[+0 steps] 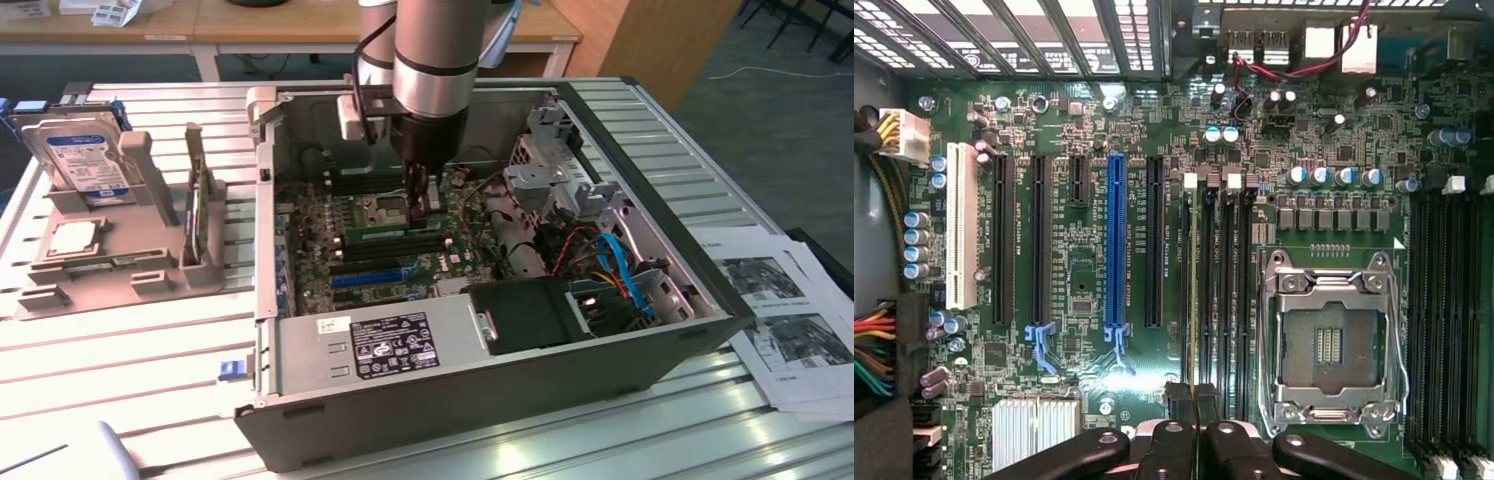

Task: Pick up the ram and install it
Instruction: 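Insert the ram into the slot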

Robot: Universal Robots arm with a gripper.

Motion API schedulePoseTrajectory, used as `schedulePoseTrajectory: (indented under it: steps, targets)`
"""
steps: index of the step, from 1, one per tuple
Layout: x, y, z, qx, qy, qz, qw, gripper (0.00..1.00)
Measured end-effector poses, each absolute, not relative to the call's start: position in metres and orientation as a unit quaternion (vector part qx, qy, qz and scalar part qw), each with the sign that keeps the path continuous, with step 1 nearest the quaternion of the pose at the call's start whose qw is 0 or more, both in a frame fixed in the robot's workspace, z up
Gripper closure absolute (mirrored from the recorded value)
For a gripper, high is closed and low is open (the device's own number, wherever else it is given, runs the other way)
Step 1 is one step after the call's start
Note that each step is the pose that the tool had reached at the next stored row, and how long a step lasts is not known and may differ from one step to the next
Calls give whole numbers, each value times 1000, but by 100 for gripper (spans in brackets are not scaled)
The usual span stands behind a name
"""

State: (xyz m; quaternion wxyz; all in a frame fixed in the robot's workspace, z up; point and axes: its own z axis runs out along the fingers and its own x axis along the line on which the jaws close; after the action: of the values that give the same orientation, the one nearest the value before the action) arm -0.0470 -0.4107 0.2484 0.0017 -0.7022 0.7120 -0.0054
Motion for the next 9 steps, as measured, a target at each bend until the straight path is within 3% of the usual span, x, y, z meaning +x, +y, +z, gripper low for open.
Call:
schedulePoseTrajectory:
  steps: [9]
  targets:
    - [-51, -411, 240, -701, 713, -6, 3, 89]
